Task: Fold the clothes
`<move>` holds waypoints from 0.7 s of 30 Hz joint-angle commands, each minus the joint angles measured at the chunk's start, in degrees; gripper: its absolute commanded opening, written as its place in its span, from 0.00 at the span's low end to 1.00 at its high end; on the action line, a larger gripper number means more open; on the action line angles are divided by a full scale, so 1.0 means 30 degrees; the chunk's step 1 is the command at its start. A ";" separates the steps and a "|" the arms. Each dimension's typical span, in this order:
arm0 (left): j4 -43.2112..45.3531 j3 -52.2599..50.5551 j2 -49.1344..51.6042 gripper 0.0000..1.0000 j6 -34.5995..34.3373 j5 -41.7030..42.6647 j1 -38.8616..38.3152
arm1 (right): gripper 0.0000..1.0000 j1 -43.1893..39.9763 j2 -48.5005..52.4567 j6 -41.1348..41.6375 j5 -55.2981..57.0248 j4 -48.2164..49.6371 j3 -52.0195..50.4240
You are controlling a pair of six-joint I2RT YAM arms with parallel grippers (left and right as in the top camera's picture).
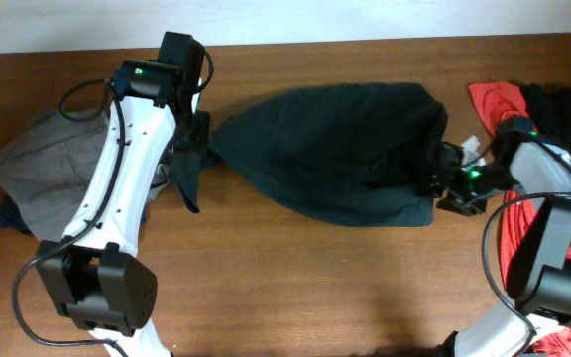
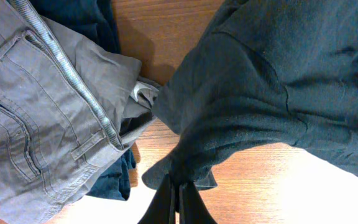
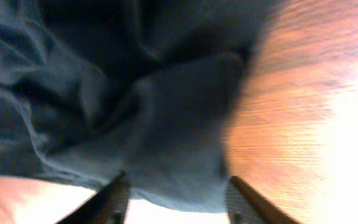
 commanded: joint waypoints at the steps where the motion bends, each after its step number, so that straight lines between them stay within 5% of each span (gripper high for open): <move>1: -0.0124 -0.0036 0.0080 0.01 0.0240 -0.0073 0.0015 | 0.33 0.1166 -0.0073 -0.0073 0.0809 0.0117 0.0146; 2: -0.0131 -0.0036 0.0080 0.01 0.0240 -0.0073 0.0015 | 0.21 0.1406 -0.0073 -0.0073 0.0678 0.0117 0.0146; 7: -0.0357 0.0109 -0.0015 0.00 0.0240 -0.0138 0.0015 | 0.04 0.1501 -0.0911 -0.0233 -0.0138 -0.0109 0.0233; 21: -0.1443 0.3096 -0.2754 0.00 0.0240 -0.1297 0.0036 | 0.08 -0.2069 -0.8692 0.0000 -0.0423 -0.0182 0.1581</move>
